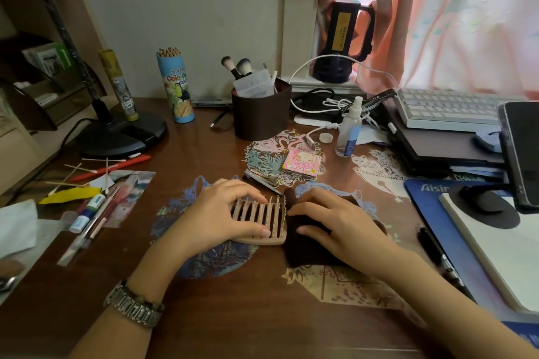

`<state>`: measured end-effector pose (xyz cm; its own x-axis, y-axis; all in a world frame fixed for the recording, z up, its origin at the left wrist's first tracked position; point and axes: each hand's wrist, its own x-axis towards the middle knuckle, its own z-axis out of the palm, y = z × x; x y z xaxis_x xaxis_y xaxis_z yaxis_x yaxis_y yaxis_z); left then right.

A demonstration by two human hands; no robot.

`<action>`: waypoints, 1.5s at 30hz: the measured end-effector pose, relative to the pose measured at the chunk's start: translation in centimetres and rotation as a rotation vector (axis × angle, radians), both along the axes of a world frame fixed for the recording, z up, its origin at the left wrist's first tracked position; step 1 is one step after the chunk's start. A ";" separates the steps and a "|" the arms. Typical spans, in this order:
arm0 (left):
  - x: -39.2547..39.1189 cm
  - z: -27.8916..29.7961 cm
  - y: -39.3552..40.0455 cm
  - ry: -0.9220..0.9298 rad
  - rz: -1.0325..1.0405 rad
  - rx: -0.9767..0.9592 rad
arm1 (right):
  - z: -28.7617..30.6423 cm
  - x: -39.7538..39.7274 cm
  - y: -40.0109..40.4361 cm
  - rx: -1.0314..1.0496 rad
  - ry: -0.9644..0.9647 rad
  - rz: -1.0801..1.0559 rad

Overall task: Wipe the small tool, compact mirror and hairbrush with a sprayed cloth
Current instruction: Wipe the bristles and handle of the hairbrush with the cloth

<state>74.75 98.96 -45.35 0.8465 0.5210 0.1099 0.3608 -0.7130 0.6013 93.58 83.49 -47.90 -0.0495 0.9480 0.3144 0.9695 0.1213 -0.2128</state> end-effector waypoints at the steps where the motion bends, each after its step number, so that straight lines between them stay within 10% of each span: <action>1: 0.0 0.0 0.0 -0.002 0.000 -0.004 | -0.1 0.0 0.0 0.008 -0.002 0.003; 45: -3.3 0.6 3.0 0.085 -0.074 -0.149 | 2.0 -0.3 -0.3 -0.038 0.170 -0.147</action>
<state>71.44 101.99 -44.71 0.8860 0.4622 -0.0372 0.3645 -0.6446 0.6720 93.32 83.18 -45.87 0.1408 0.9524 0.2705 0.9259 -0.0299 -0.3767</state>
